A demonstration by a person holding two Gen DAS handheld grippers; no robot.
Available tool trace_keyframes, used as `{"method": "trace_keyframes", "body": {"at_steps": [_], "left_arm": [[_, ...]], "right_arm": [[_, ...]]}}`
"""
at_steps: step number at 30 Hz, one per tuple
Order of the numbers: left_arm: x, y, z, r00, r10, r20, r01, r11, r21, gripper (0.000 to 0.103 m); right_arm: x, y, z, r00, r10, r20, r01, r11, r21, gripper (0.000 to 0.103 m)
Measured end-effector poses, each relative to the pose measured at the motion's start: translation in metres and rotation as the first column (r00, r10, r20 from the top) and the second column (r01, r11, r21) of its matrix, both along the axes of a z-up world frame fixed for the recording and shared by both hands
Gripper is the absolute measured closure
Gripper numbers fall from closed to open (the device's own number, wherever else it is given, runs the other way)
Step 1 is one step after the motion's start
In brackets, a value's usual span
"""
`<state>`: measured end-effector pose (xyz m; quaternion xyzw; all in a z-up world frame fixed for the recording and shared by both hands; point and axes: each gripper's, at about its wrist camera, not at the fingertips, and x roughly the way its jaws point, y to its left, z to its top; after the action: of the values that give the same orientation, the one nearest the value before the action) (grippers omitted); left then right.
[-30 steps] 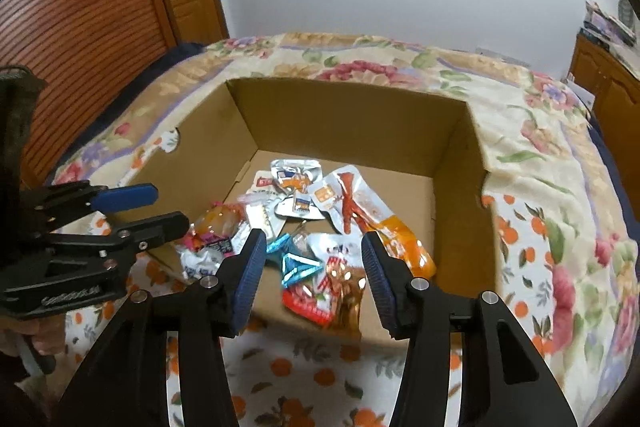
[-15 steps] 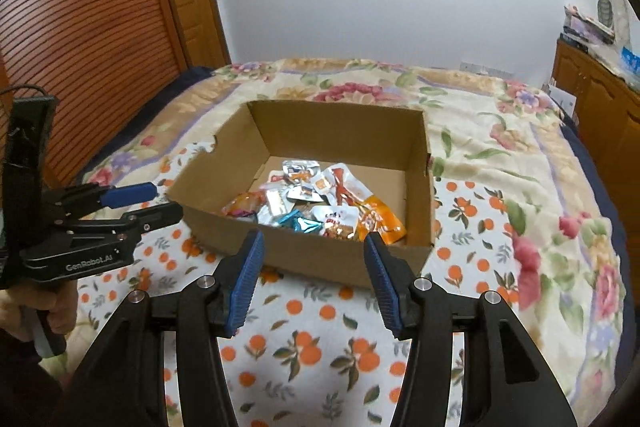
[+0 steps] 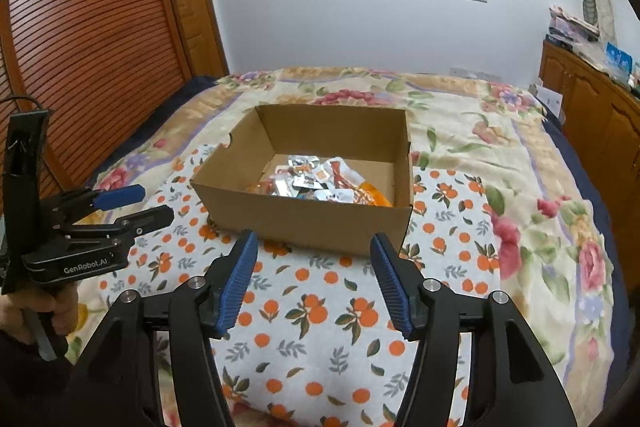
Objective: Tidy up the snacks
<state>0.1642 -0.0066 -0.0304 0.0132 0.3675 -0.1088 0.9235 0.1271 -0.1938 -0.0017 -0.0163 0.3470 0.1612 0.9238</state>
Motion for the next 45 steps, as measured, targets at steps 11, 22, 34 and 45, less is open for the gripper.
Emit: {"method": "trace_keyframes", "body": {"at_steps": [11, 22, 34, 45], "left_arm": [[-0.043, 0.001, 0.027, 0.99, 0.053, 0.133, -0.052, 0.999, -0.013, 0.0], [-0.102, 0.003, 0.042, 0.97, 0.104, 0.22, -0.109, 0.994, 0.012, 0.0], [-0.146, -0.006, 0.051, 0.952, 0.08, 0.294, -0.097, 0.994, 0.044, 0.0], [-0.17, -0.008, 0.042, 0.942, 0.084, 0.324, -0.11, 0.992, 0.061, 0.0]], "right_arm": [[-0.033, -0.005, 0.018, 0.998, -0.01, 0.062, 0.009, 1.0, 0.024, 0.0], [-0.078, -0.025, 0.019, 0.992, -0.054, 0.11, 0.047, 0.997, 0.062, 0.0], [-0.12, -0.039, 0.016, 0.982, -0.086, 0.168, 0.077, 0.995, 0.06, 0.0], [-0.135, -0.047, 0.001, 0.977, -0.098, 0.188, 0.082, 0.993, 0.09, 0.0]]}}
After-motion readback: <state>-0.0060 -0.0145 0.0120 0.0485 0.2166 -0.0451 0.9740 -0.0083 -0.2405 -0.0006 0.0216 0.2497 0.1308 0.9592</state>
